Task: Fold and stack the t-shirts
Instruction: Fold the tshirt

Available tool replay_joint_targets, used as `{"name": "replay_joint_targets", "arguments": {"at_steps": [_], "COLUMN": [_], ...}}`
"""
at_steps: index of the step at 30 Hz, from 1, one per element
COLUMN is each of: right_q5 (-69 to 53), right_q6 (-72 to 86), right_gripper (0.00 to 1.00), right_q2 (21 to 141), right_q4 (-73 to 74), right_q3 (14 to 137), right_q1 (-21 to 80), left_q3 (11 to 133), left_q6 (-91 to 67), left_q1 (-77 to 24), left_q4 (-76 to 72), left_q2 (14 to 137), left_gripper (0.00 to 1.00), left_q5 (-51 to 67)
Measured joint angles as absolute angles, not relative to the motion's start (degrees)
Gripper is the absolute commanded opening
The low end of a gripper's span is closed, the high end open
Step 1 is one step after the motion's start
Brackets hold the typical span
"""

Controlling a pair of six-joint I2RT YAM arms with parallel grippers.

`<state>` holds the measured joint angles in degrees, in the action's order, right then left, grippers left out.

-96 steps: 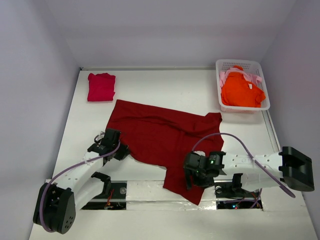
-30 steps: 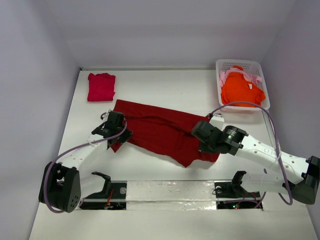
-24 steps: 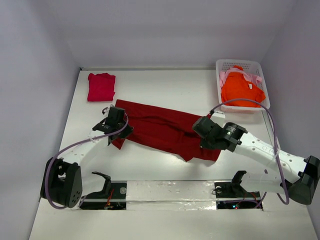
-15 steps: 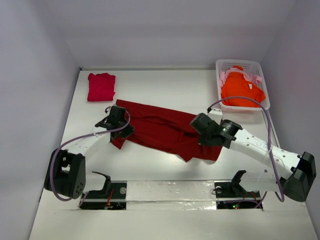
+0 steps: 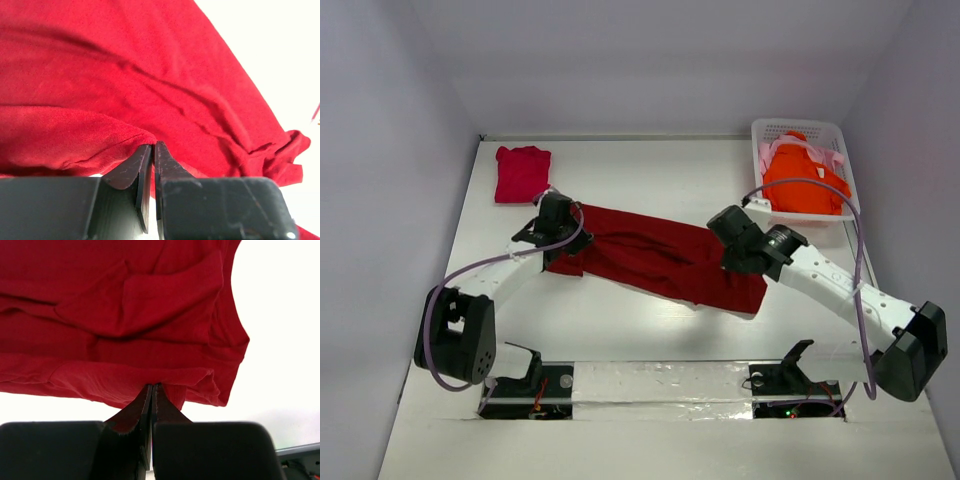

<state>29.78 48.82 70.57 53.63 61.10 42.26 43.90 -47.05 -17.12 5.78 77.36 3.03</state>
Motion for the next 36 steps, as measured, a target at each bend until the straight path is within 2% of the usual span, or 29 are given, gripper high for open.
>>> {"name": "replay_joint_targets", "arguments": {"at_steps": [18,36], "right_q5": [31.8,32.4], "right_q6": [42.0,40.0], "right_gripper": [0.0,0.0], "right_q2": [77.8,79.8], "right_q4": [50.0,47.9], "right_q3": [68.4,68.7], "right_q1": [36.9,33.7], "left_q3": [53.1,59.4], "left_q6": [-40.5,-37.8], "left_q1": [-16.1,-15.6], "left_q4": [2.8,1.4], "left_q2": [87.5,91.5], "left_gripper": [0.0,0.0], "left_q5": [-1.8,-1.5]}}
